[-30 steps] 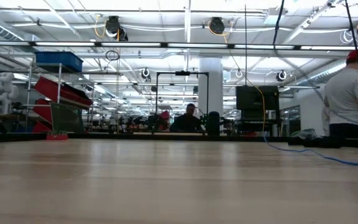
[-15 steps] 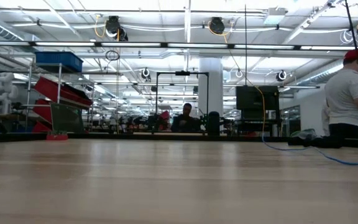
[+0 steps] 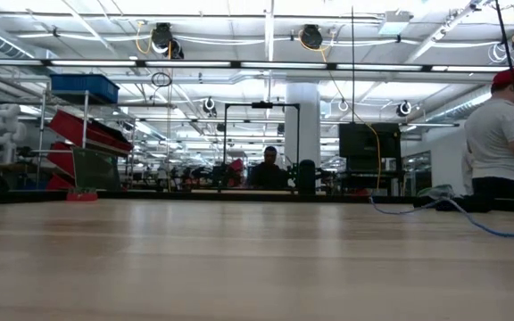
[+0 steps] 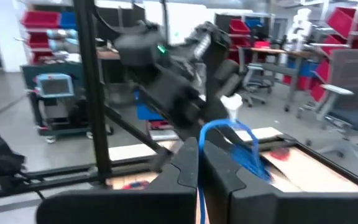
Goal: Coil cords
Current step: Coil the blue wire onto a spool
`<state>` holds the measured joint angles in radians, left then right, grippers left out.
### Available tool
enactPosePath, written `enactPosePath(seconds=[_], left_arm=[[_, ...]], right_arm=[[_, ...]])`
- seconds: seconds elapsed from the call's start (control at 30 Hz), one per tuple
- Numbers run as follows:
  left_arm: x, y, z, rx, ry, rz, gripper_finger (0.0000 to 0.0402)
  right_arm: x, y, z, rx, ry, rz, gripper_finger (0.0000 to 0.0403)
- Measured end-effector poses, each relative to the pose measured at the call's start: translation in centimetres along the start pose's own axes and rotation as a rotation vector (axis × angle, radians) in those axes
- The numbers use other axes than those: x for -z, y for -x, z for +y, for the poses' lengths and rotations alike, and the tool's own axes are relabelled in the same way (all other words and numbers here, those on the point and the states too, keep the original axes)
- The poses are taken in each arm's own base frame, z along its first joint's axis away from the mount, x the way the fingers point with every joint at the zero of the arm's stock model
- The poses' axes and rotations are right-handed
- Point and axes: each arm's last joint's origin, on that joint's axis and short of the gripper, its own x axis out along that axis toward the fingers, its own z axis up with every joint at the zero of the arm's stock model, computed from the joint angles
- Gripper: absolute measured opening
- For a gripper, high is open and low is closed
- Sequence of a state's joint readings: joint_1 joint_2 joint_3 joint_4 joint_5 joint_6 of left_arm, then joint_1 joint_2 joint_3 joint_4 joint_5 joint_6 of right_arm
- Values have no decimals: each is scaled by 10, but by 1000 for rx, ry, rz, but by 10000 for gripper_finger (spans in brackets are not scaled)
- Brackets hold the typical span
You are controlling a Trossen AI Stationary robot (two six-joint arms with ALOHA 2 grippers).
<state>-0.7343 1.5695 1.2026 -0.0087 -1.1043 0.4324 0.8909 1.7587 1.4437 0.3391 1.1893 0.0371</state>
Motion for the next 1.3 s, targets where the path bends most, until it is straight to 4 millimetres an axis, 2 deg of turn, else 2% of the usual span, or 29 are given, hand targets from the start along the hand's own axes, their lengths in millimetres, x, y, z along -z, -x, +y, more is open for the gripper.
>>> enactPosePath(seconds=[0.3, 0.77, 1.3], left_arm=[[2, -16, 5, -46, 51, 17, 6], [-3, -16, 7, -57, 102, -8, 6], [-14, -13, 13, -80, 244, -84, 6]], right_arm=[[6, -32, 2, -102, 2, -73, 0], [44, -86, -11, 0, 63, -31, 0], [69, -105, -19, 55, 111, 55, 0]])
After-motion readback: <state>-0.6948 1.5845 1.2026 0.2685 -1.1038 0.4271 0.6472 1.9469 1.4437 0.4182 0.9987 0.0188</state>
